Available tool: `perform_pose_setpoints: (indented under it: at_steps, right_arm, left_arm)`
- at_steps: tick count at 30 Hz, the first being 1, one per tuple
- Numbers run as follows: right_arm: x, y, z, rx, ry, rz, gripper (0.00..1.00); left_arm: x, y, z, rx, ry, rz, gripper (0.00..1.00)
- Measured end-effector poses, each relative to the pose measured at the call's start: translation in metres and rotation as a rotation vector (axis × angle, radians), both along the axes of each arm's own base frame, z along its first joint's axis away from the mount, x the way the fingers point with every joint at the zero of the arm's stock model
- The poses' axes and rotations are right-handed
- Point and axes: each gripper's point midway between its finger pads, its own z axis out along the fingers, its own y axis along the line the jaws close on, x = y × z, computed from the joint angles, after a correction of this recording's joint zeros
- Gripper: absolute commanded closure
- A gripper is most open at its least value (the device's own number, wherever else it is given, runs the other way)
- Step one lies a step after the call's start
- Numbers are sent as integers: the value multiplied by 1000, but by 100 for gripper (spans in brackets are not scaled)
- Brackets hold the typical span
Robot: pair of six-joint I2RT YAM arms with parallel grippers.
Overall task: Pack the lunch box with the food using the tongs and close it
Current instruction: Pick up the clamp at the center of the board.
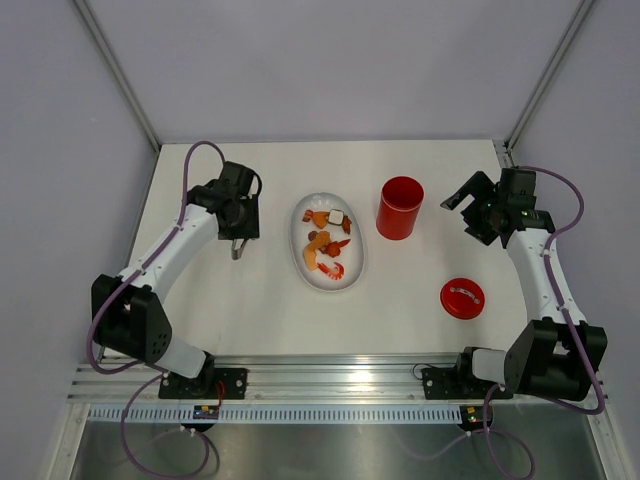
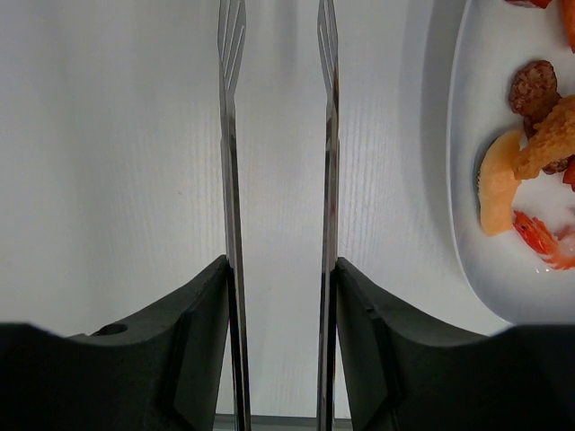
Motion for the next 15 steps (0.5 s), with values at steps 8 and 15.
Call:
perform_pose_setpoints:
  at_steps: [8,15]
  right_arm:
    - [0,0,1,0,-1,0,1]
    - [-3,0,10,-4,-28,-1,1]
  left_arm:
    - [-6,-11,11,-43,-8,-47,53]
    - [-17,-72,42,-118,-60,-242,53]
